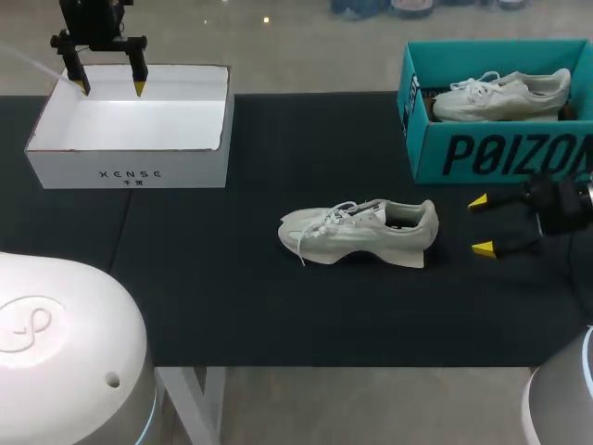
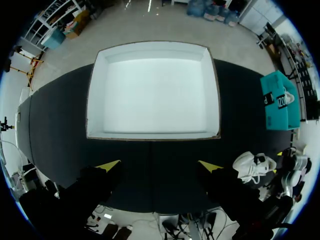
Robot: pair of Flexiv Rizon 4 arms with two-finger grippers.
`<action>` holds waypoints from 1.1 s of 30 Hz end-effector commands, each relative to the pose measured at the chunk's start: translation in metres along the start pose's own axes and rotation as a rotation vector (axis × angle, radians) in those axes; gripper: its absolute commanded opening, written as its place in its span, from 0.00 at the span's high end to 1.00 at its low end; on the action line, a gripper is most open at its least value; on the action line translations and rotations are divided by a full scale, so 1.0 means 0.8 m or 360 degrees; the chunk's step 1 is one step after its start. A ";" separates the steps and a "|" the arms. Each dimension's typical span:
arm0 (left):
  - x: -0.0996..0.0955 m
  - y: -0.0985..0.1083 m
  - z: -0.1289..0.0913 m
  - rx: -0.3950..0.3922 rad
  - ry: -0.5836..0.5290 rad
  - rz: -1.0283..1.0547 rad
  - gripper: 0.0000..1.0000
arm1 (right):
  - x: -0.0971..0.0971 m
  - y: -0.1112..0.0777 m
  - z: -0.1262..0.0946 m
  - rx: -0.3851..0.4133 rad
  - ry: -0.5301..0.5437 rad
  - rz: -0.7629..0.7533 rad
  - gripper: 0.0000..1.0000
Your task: Take the shoe out of the shoebox, open the shoe tongue, remove and reinsert the insole, then place the shoe into the shoebox
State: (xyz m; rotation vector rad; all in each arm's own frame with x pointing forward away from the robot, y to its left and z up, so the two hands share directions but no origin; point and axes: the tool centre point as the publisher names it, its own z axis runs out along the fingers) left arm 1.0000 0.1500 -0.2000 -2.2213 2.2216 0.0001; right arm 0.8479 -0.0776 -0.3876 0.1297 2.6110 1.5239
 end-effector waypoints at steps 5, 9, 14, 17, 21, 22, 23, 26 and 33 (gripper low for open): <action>0.000 0.000 0.000 0.0000 0.0000 0.0000 0.00 | -0.015 -0.002 0.027 -0.0057 0.0017 -0.0016 0.00; 0.000 0.000 0.000 0.0000 0.0000 0.0000 0.00 | -0.019 0.003 0.034 -0.0091 0.0010 -0.0028 0.00; 0.000 0.000 0.000 0.0000 0.0000 0.0000 0.00 | -0.016 0.013 0.043 -0.0123 0.0009 -0.0048 0.00; 0.000 0.000 0.000 0.0000 0.0000 0.0000 0.00 | -0.014 0.014 0.051 -0.0137 0.0018 -0.0048 0.00; 0.000 0.000 0.000 0.0000 0.0000 0.0000 0.00 | -0.010 0.014 0.064 -0.0151 0.0033 -0.0042 0.00; 0.000 0.000 0.000 0.0000 0.0000 0.0000 0.00 | -0.010 0.014 0.065 -0.0155 0.0036 -0.0038 0.00; 0.000 0.000 0.000 0.0000 0.0000 0.0000 0.00 | -0.009 0.014 0.068 -0.0162 0.0037 -0.0034 0.00; 0.000 0.000 0.000 0.0000 0.0000 0.0000 0.00 | -0.006 0.015 0.075 -0.0168 0.0037 -0.0029 0.00; 0.000 0.000 0.000 0.0000 0.0000 0.0000 0.00 | -0.003 0.020 0.092 -0.0201 0.0034 -0.0011 0.00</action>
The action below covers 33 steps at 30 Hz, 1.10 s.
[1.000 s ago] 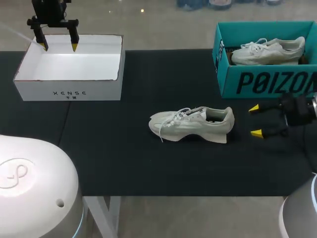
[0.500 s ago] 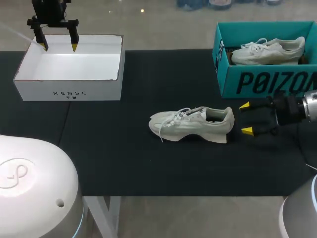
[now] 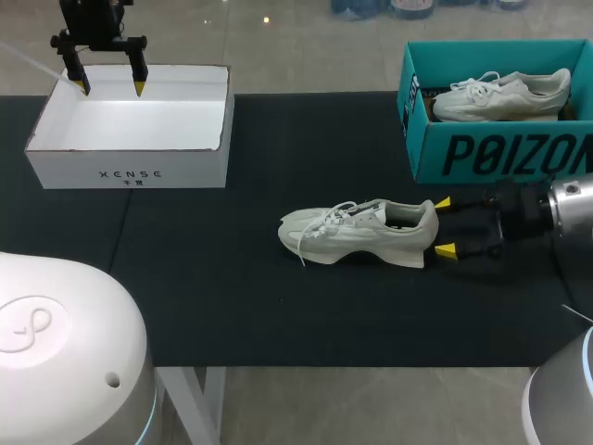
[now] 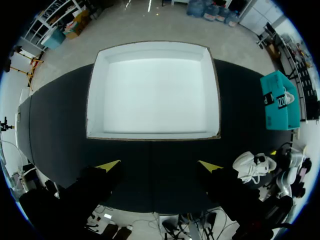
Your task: Take the shoe out of the shoebox, open the shoe tongue, remove and reinsert the insole, then place the shoe into the shoebox
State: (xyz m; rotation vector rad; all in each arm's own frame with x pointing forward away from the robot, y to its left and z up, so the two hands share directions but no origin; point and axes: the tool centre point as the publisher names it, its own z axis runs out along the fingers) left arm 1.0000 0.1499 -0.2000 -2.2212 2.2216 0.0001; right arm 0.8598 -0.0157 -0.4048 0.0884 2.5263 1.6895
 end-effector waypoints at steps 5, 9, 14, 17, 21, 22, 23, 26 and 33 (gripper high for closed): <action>0.000 0.000 0.000 0.0000 0.0000 0.0000 0.00 | 0.003 -0.002 0.024 -0.0021 -0.0005 0.0019 0.00; 0.000 0.000 0.000 0.0000 0.0000 0.0000 0.00 | 0.004 -0.001 0.033 -0.0028 0.0002 0.0029 0.00; 0.000 0.000 0.000 0.0000 0.0000 0.0000 0.00 | 0.005 -0.001 0.042 -0.0031 0.0017 0.0038 0.00; 0.000 0.000 0.000 0.0000 0.0000 0.0000 0.00 | 0.006 -0.004 0.047 -0.0026 0.0031 0.0042 0.00; 0.000 0.000 0.000 0.0000 0.0000 0.0000 0.00 | 0.004 -0.009 0.051 -0.0024 0.0039 0.0051 0.00; 0.000 0.000 0.000 0.0000 0.0000 0.0000 0.00 | 0.004 -0.010 0.051 -0.0024 0.0039 0.0053 0.00; 0.000 0.000 0.000 0.0000 0.0000 0.0000 0.00 | 0.004 -0.011 0.052 -0.0025 0.0040 0.0055 0.00; 0.000 0.000 0.000 0.0000 0.0000 0.0000 0.00 | 0.005 -0.012 0.054 -0.0022 0.0046 0.0058 0.00; 0.000 0.000 0.000 0.0000 0.0000 0.0000 0.00 | 0.006 -0.016 0.055 -0.0022 0.0032 0.0071 0.00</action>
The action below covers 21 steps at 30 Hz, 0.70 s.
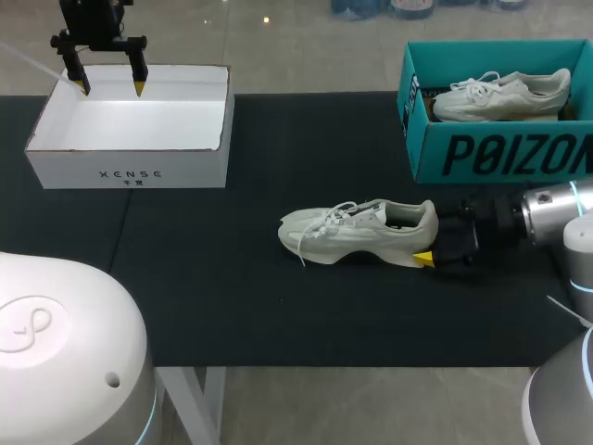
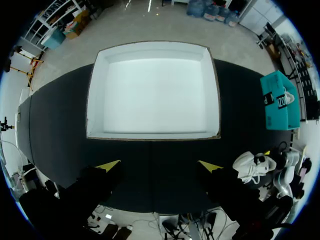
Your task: Take the shoe out of the shoebox, open the shoe tongue, remove and reinsert the insole, then place the shoe into the shoebox
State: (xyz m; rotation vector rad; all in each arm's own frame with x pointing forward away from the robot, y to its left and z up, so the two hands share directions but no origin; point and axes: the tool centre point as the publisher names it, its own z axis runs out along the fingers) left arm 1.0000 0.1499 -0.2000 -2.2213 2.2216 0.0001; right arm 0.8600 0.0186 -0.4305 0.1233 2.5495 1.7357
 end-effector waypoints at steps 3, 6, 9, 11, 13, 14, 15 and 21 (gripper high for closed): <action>0.000 0.000 0.000 0.0000 0.0000 0.0000 0.00 | 0.000 -0.004 0.005 -0.0009 -0.0018 -0.0001 0.80; 0.000 0.000 0.000 0.0000 0.0000 0.0000 0.00 | 0.001 -0.003 0.008 -0.0028 -0.0004 -0.0019 1.00; 0.000 0.000 0.000 0.0000 0.0000 0.0000 0.00 | 0.002 -0.003 0.010 -0.0044 0.0008 -0.0021 1.00; 0.000 0.000 0.000 0.0000 0.0000 0.0000 0.00 | 0.002 -0.003 0.010 -0.0044 0.0008 -0.0021 1.00; 0.000 0.000 0.000 0.0000 0.0000 0.0000 0.00 | 0.002 -0.003 0.010 -0.0044 0.0008 -0.0021 1.00; 0.000 0.000 0.000 0.0000 0.0000 0.0000 0.00 | 0.002 -0.003 0.010 -0.0044 0.0008 -0.0021 1.00; 0.000 0.000 0.000 0.0000 0.0000 0.0000 0.00 | 0.002 -0.003 0.010 -0.0044 0.0008 -0.0021 1.00; 0.000 0.000 0.000 0.0000 0.0000 0.0000 0.00 | 0.002 -0.003 0.010 -0.0044 0.0008 -0.0021 1.00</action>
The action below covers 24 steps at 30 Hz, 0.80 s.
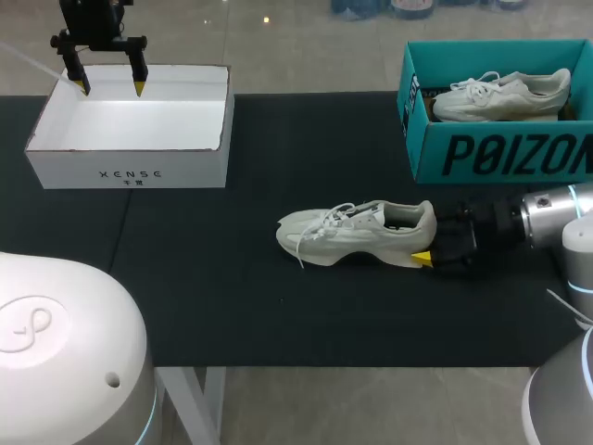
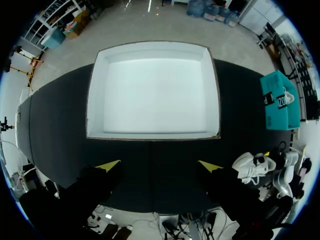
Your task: Take the shoe out of the shoebox, open the shoe tongue, remove and reinsert the insole, then place the shoe into the shoebox
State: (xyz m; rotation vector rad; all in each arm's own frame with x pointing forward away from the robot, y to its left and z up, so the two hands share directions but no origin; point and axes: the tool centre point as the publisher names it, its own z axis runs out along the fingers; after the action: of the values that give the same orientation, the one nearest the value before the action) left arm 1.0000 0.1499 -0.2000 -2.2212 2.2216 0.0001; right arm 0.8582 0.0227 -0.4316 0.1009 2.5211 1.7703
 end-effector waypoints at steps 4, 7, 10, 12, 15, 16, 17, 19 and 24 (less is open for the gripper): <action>0.000 0.000 0.000 0.0000 0.0000 0.0000 0.00 | -0.001 -0.003 0.005 0.0003 0.0000 0.0000 1.00; 0.000 0.000 0.000 0.0000 0.0000 0.0000 0.00 | -0.001 -0.003 0.005 0.0003 0.0000 0.0000 1.00; 0.045 0.005 -0.005 0.0062 0.0025 0.0122 0.00 | -0.001 -0.003 0.005 0.0003 0.0000 0.0000 1.00; 0.090 0.008 -0.001 0.0050 0.0046 0.0180 0.00 | -0.001 -0.003 0.005 0.0003 0.0000 0.0000 1.00; 0.153 0.014 0.009 0.0051 0.0045 0.0220 0.00 | -0.001 -0.003 0.005 0.0003 0.0000 0.0000 1.00; 0.172 0.017 0.013 0.0055 0.0036 0.0221 0.00 | -0.001 -0.003 0.005 0.0003 0.0000 0.0000 1.00; 0.192 0.020 0.017 0.0063 0.0025 0.0228 0.00 | -0.001 -0.003 0.005 0.0003 0.0000 0.0000 1.00; 0.233 0.027 0.026 0.0054 0.0021 0.0246 0.00 | -0.001 -0.003 0.005 0.0003 0.0000 0.0000 1.00; 0.323 0.051 0.041 0.0015 0.0080 0.0286 0.00 | -0.001 -0.003 0.005 0.0003 0.0000 0.0000 1.00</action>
State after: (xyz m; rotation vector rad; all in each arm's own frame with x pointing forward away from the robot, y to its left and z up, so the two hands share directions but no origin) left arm 0.9635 -0.0495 -0.2245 -2.0392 2.4372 -0.1079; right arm 0.8584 0.0229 -0.4316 0.0998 2.5245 1.7699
